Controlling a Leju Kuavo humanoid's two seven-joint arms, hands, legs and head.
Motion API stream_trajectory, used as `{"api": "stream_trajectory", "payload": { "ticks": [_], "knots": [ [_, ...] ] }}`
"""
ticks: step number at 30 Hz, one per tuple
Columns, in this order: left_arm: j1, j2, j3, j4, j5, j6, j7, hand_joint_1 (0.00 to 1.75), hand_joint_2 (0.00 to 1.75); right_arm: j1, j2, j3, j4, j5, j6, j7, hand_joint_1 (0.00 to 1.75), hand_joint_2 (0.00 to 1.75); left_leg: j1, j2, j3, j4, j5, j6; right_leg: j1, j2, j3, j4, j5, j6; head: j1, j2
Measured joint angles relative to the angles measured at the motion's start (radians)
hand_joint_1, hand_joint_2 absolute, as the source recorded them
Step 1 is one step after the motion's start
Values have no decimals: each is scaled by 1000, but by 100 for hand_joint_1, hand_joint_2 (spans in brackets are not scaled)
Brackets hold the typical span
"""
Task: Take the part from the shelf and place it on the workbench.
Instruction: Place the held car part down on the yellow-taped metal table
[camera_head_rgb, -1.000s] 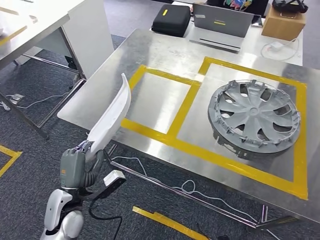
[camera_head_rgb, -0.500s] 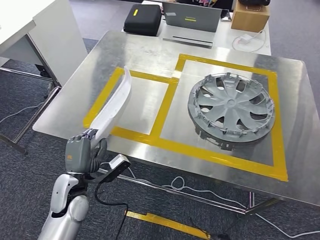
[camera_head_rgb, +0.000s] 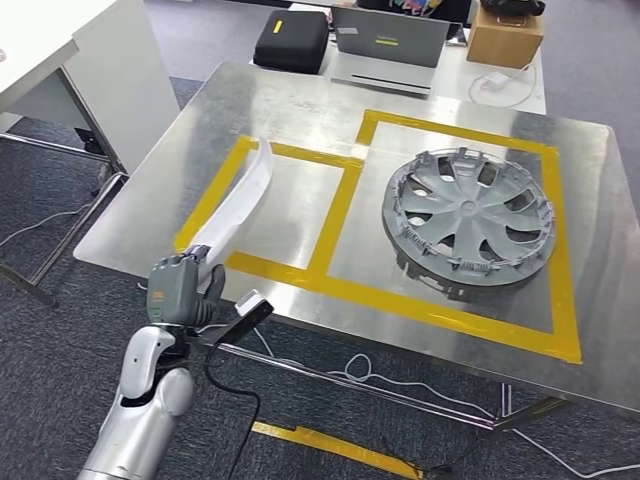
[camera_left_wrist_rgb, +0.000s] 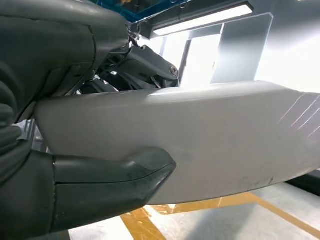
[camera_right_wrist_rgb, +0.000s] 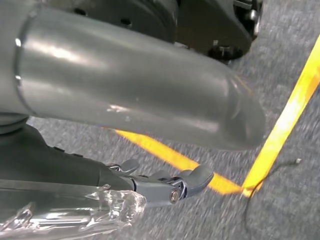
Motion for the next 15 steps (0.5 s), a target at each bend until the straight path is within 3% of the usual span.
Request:
{"api": "stream_trajectory", "payload": {
  "ticks": [11, 15],
  "knots": [
    [-184, -51, -59, 263, -209, -19, 87, 175, 175, -3, 20, 25, 2, 76, 24, 50, 0, 0, 2, 0, 0, 0, 2, 1, 2, -1, -1, 3, 0, 0, 0, 0],
    [-238, -71, -84, 347, -252, -23, 107, 175, 175, -12, 27, 32, 3, 87, 25, 108, 0, 0, 2, 0, 0, 0, 2, 1, 2, -1, -2, 3, 0, 0, 0, 0]
  ]
}}
